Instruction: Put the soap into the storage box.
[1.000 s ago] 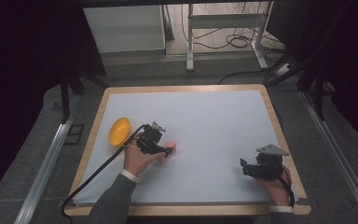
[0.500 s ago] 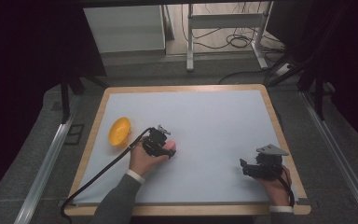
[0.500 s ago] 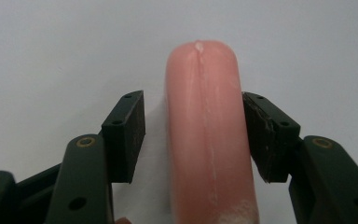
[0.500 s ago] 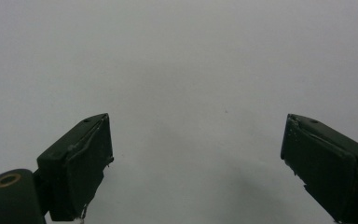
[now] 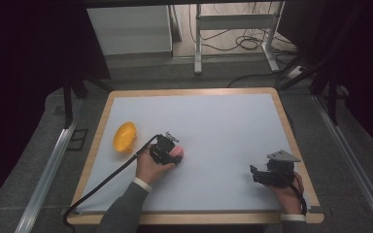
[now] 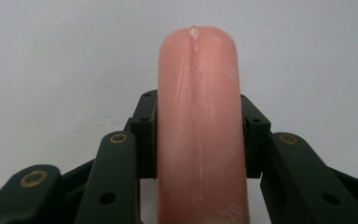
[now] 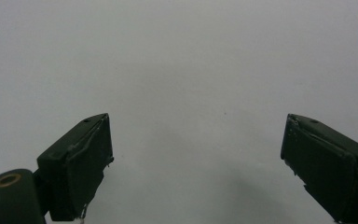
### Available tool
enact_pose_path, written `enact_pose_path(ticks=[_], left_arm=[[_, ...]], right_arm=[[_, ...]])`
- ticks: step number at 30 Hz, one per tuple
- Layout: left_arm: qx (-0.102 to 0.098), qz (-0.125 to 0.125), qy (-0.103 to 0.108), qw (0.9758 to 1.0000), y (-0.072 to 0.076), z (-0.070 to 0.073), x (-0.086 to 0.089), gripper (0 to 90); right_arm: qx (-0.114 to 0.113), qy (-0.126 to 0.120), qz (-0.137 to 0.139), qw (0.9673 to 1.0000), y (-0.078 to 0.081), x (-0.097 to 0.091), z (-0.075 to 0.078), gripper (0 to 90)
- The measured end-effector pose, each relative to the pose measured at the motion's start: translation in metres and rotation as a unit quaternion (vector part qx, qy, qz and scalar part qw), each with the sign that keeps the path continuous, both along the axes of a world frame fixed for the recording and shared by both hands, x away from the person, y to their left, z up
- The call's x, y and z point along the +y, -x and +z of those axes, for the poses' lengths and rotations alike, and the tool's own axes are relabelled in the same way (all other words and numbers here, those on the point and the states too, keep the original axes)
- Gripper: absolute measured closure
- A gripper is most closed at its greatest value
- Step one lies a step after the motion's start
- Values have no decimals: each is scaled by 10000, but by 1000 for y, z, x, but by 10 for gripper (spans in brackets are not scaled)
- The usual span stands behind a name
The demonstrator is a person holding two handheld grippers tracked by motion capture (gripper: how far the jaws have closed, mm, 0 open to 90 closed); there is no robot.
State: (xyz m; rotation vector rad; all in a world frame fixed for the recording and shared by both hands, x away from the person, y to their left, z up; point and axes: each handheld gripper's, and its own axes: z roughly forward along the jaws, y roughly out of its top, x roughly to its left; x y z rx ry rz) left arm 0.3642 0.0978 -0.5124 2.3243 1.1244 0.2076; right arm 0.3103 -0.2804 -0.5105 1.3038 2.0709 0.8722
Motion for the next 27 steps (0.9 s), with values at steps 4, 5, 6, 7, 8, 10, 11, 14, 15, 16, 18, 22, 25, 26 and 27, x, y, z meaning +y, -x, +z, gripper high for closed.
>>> enact_pose_path(ticks=[4,5,6,7,8,10,11,14,15,16,18,22,25,26,27], left_arm=[[-31,-13,-23,10000,1,2,2,599],[-60,23,67,10000,1,5,5,599],[-68,26,86,9999,2,6,6,599],[-100,33,105,9999,2,8,8,599],[-136,39,117,9998,3,9,9,599],[-152,50,144,9998,4,11,10,599],[-205,37,195,9996,6,14,13,599],[-265,29,191,9995,9,20,16,599],[-274,31,208,9994,10,22,18,599],[-284,40,236,9993,11,24,19,599],[-309,36,258,9992,12,27,22,599],[-357,59,316,9988,13,30,26,599],[-442,93,394,9982,14,32,30,599],[-442,93,394,9982,14,32,30,599],[-473,76,396,9981,14,33,31,599]], right_arm=[[2,5,-8,10000,0,0,0,86],[3,-1,-5,10000,0,-1,0,86],[5,0,-8,10000,0,-1,0,86],[6,0,-8,10000,0,0,0,86],[7,1,-8,10000,0,0,0,86],[13,7,-2,10000,0,0,0,86],[11,11,0,10000,0,0,-1,86],[-2,22,9,10000,0,1,-1,86],[-2,22,18,10000,0,1,-1,86],[5,27,29,10000,0,2,-1,86],[0,37,34,10000,0,2,-1,86],[0,35,31,10000,0,2,-1,86],[1,34,24,10000,0,2,-1,86],[1,34,24,10000,0,2,-1,86],[10,49,28,10000,-1,2,-2,86]])
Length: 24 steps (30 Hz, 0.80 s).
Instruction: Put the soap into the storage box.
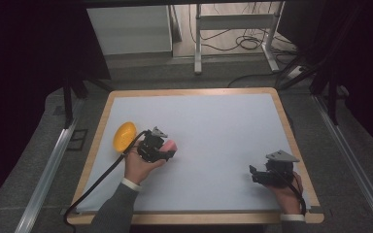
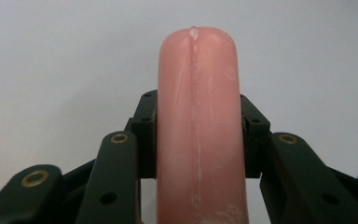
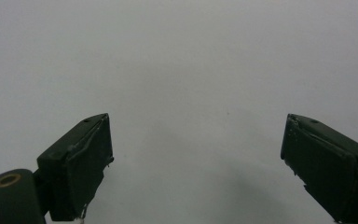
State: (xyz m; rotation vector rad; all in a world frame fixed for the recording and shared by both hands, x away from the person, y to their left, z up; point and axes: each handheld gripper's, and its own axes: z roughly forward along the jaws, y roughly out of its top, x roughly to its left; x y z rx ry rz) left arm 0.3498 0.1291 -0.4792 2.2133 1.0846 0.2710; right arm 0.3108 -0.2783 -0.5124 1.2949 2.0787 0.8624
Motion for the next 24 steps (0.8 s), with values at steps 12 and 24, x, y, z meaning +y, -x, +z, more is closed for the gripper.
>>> enact_pose_path(ticks=[12,24], left_arm=[[-134,161,127,9997,4,9,14,599],[-157,197,129,9996,6,11,22,600]], right_arm=[[-40,5,10,10000,1,1,1,86],[-20,28,8,10000,0,1,0,86]])
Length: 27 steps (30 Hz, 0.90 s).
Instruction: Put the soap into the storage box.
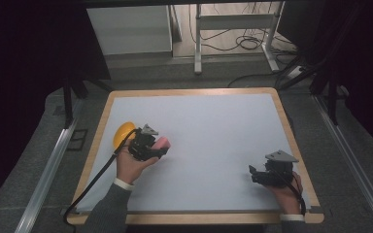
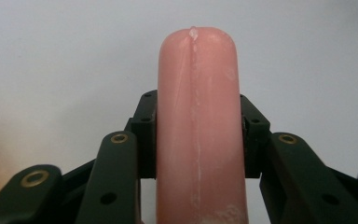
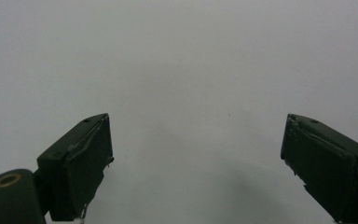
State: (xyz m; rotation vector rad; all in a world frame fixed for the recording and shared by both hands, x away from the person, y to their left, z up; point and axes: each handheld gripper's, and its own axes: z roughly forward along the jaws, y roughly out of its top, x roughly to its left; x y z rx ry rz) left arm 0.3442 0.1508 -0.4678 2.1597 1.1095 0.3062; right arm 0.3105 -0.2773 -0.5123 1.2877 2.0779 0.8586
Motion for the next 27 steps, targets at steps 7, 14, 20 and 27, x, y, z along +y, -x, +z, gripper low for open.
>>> enact_pose_path(ticks=[7,14,20,27], left_arm=[[-93,93,26,9999,2,5,7,600],[-239,188,43,9995,5,12,17,600],[-232,202,18,9995,5,13,20,599],[-262,214,33,9994,5,16,24,600]], right_arm=[[-14,0,-17,10000,0,0,0,86],[-16,6,-22,10000,0,0,0,86],[0,23,-6,10000,0,1,0,86],[2,22,-9,10000,0,0,0,86]])
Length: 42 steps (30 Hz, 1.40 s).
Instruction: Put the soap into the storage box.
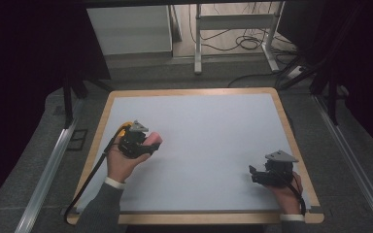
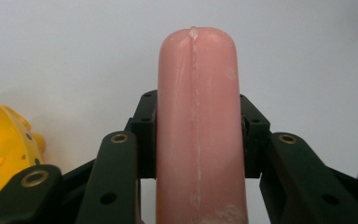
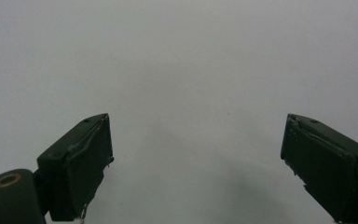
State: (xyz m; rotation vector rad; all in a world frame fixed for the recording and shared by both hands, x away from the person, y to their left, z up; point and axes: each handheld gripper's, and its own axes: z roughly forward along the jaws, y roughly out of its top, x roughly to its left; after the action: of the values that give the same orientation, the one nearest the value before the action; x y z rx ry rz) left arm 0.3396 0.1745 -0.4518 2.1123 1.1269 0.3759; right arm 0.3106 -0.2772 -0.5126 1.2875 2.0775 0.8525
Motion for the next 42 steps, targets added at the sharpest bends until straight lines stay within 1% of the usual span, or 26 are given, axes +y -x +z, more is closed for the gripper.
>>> enact_pose_path(ticks=[7,13,24,25,35,42], left_arm=[[-53,84,3,10000,0,5,8,600],[-146,178,0,9997,0,9,14,600],[-148,323,2,9994,1,11,28,600],[-129,349,-23,9993,1,11,31,600],[-121,507,-13,9986,1,12,42,600],[-131,594,-17,9981,0,14,50,600]], right_arm=[[1,-6,0,10000,0,1,-1,86],[-1,6,-2,10000,0,1,-1,86],[5,-17,-52,10000,0,-1,0,86],[-4,-23,-59,10000,0,-1,0,86],[-52,-56,-29,10000,1,-1,2,86],[-29,-34,-31,10000,1,-1,2,86]])
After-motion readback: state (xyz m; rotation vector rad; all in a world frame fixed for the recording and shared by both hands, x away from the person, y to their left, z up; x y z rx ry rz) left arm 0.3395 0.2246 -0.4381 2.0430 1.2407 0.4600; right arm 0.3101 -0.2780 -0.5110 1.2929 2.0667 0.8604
